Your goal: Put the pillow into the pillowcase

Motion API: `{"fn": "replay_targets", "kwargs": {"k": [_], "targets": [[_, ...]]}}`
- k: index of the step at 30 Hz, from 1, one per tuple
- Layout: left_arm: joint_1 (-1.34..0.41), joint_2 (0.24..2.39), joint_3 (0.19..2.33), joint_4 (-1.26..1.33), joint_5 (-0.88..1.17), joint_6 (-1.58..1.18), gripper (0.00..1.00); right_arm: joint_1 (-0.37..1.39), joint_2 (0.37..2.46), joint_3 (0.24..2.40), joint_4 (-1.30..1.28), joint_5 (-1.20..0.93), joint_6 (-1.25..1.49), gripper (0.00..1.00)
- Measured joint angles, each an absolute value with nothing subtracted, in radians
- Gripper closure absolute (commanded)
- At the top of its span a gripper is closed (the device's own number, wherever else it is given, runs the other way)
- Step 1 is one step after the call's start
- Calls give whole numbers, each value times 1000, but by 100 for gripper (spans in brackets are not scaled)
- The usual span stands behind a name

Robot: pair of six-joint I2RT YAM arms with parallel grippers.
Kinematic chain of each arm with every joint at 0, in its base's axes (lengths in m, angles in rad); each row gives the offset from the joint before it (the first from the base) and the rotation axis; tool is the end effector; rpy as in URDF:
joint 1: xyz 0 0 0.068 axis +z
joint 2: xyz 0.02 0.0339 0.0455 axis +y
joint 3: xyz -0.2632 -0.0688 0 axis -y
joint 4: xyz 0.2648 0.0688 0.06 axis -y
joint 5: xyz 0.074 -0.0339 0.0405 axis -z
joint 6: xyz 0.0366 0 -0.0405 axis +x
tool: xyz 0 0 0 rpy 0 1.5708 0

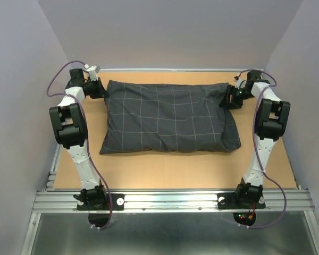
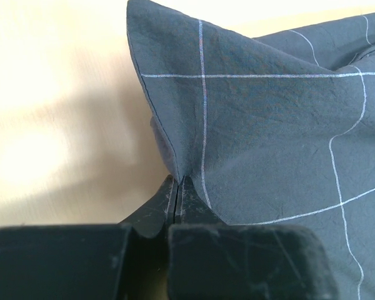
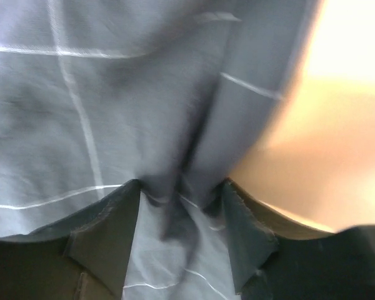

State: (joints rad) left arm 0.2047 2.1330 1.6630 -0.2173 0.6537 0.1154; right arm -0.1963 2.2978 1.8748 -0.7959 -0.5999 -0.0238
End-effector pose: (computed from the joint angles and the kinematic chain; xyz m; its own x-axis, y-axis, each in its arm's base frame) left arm 0.4972 0.0805 0.2044 -0.5827 -0.0276 -0.8122 0.3684 0.8819 -0.2943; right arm 0.4914 -0.0767 0.1583 -0.9197 0.1629 -0.3572 -0.0518 0.8516 0.5216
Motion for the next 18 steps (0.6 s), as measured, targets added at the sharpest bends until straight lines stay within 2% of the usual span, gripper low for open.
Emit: {"fn": "replay_targets", "kwargs": {"k": [1, 2, 5, 6, 8, 9, 11, 12, 13, 14, 18], "targets": [[204, 2133, 1663, -218, 653, 119, 100, -197, 2288, 1863, -792, -566, -23, 66], [204, 2133, 1663, -219, 653, 122, 100, -201, 2280, 1858, -793, -545, -20, 75], [204, 2133, 1663, -222, 652, 130, 100, -232, 2266, 1855, -789, -476, -25, 95], [204, 2133, 1663, -222, 652, 131, 100, -247, 2266, 1855, -786, -456, -26, 95], [204, 2133, 1663, -221, 652, 131, 100, -281, 2266, 1855, -786, -429, -26, 82], [204, 2133, 1663, -221, 652, 131, 100, -294, 2266, 1856, -786, -418, -26, 80], [204, 2133, 1663, -221, 653, 131, 100, -315, 2266, 1858, -783, -396, -28, 66], [204, 2133, 1663, -221, 653, 131, 100, -321, 2266, 1858, -783, -390, -25, 57], [204, 2133, 1663, -221, 653, 131, 100, -327, 2266, 1858, -783, -389, -27, 43], [204, 2133, 1663, -221, 653, 131, 100, -328, 2265, 1858, -783, -391, -28, 40], [204, 2133, 1663, -220, 653, 131, 100, -318, 2237, 1858, -785, -440, -17, 39]]}}
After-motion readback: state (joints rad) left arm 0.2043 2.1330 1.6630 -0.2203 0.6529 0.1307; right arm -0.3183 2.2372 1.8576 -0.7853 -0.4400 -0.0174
